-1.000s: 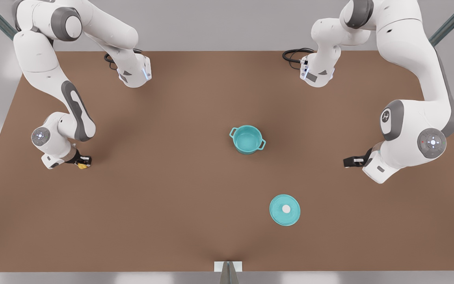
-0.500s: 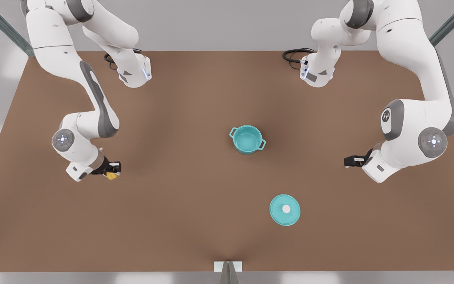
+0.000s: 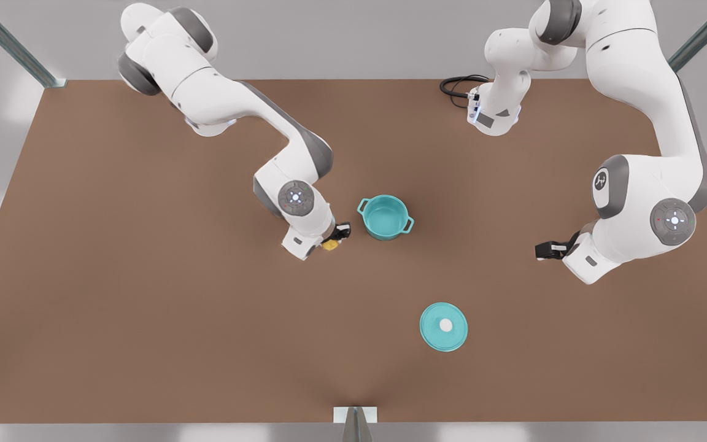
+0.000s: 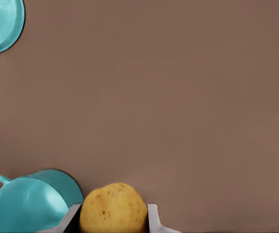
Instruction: Open the pot lid and put the potato into the pot
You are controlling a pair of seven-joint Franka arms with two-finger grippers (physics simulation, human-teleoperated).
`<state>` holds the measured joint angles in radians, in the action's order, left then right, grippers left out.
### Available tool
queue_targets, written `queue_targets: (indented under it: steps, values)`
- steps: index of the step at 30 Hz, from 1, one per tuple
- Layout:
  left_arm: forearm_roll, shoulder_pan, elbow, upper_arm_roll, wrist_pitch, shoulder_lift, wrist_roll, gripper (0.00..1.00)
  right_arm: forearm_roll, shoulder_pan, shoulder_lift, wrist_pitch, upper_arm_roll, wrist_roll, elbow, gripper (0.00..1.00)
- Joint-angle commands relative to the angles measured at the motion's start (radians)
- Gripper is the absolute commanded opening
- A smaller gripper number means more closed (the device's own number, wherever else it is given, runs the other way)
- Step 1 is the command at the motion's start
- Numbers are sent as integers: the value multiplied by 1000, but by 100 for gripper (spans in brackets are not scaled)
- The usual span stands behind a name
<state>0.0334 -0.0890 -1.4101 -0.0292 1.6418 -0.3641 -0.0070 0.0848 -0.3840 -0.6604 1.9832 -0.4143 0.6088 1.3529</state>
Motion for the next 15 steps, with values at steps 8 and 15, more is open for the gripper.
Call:
queue_targets:
  steps: [8, 15]
  values:
    - [-1, 0, 0, 0, 0, 1, 16, 100, 7, -220, -203, -12, 9, 763, -219, 54]
    - [-1, 0, 0, 0, 0, 1, 16, 100, 12, -265, -272, 20, 25, 761, -216, 54]
